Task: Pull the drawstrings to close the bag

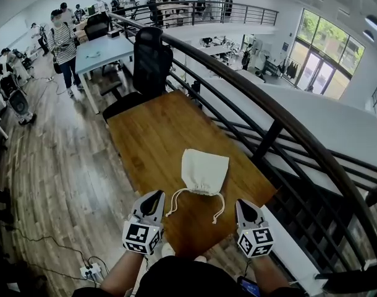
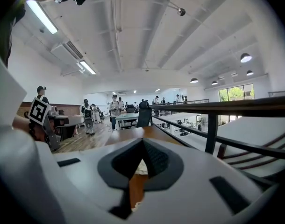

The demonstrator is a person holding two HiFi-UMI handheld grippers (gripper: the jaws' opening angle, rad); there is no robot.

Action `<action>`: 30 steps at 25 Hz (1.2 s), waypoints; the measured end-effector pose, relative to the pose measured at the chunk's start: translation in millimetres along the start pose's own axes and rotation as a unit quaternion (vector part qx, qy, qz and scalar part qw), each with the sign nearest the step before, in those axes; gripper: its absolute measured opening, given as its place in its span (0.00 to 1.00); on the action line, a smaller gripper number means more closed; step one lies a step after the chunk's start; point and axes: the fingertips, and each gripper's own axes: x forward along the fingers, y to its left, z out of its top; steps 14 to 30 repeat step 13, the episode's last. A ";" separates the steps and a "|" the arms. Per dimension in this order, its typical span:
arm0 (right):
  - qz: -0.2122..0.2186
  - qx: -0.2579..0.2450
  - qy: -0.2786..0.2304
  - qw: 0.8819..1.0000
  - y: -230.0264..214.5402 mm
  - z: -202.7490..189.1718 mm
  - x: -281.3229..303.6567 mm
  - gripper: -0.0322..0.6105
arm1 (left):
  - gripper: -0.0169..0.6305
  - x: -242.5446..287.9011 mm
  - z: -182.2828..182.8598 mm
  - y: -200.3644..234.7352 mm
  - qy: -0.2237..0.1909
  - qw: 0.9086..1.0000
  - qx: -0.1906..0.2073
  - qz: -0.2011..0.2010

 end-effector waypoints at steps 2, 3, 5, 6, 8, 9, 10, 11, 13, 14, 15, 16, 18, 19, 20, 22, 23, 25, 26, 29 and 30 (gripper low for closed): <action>0.000 -0.002 0.001 1.000 0.0 1.0 1.4 0.04 | 0.06 2.1 -0.5 -1.2 0.002 1.000 -0.004 -0.004; 0.000 -0.001 0.001 1.000 -0.2 1.9 1.8 0.04 | 0.06 2.9 0.0 -2.9 0.002 1.000 -0.004 -0.006; 0.000 0.000 -0.001 1.000 0.2 4.6 1.8 0.04 | 0.06 4.1 2.0 -7.1 0.002 1.000 0.000 -0.012; 0.000 0.000 -0.003 1.000 0.8 6.8 2.0 0.04 | 0.06 4.9 3.6 -8.8 0.002 1.000 0.001 -0.015; 0.002 0.000 -0.008 1.000 2.7 10.4 2.7 0.04 | 0.06 6.5 5.3 -11.4 0.003 1.000 0.003 -0.019; 0.003 -0.001 -0.008 1.000 3.8 10.9 3.1 0.04 | 0.06 7.1 4.4 -12.5 0.004 1.000 0.004 -0.021; 0.003 -0.002 -0.008 1.000 5.0 10.8 3.8 0.04 | 0.06 7.9 2.8 -13.4 0.006 1.000 0.004 -0.022; 0.003 -0.003 -0.007 1.000 6.2 10.3 4.7 0.04 | 0.06 8.7 0.9 -14.0 0.009 1.000 0.004 -0.022; 0.004 -0.004 -0.006 1.000 8.7 8.7 7.2 0.04 | 0.06 10.5 -3.3 -14.7 0.014 1.000 0.003 -0.024; 0.004 -0.004 -0.006 1.000 8.7 8.7 7.2 0.04 | 0.06 10.5 -3.3 -14.7 0.014 1.000 0.003 -0.024; 0.004 -0.004 -0.006 1.000 8.7 8.7 7.2 0.04 | 0.06 10.5 -3.3 -14.7 0.014 1.000 0.003 -0.024; 0.004 -0.004 -0.006 1.000 8.7 8.7 7.2 0.04 | 0.06 10.5 -3.3 -14.7 0.014 1.000 0.003 -0.024; 0.004 -0.004 -0.006 1.000 8.7 8.7 7.2 0.04 | 0.06 10.5 -3.3 -14.7 0.014 1.000 0.003 -0.024; 0.004 -0.004 -0.006 1.000 8.7 8.7 7.2 0.04 | 0.06 10.5 -3.3 -14.7 0.014 1.000 0.003 -0.024; 0.004 -0.004 -0.006 1.000 8.7 8.7 7.2 0.04 | 0.06 10.5 -3.3 -14.7 0.014 1.000 0.003 -0.024; 0.004 -0.004 -0.006 1.000 8.7 8.7 7.2 0.04 | 0.06 10.5 -3.3 -14.7 0.014 1.000 0.003 -0.024; 0.004 -0.004 -0.006 1.000 8.7 8.7 7.2 0.04 | 0.06 10.5 -3.3 -14.7 0.014 1.000 0.003 -0.024; 0.004 -0.004 -0.006 1.000 8.7 8.7 7.2 0.04 | 0.06 10.5 -3.3 -14.7 0.014 1.000 0.003 -0.024; 0.004 -0.004 -0.006 1.000 8.7 8.7 7.2 0.04 | 0.06 10.5 -3.3 -14.7 0.014 1.000 0.003 -0.024; 0.004 -0.004 -0.006 1.000 8.7 8.7 7.2 0.04 | 0.06 10.5 -3.3 -14.7 0.014 1.000 0.003 -0.024; 0.004 -0.004 -0.006 1.000 8.7 8.7 7.2 0.04 | 0.06 10.5 -3.3 -14.7 0.014 1.000 0.003 -0.024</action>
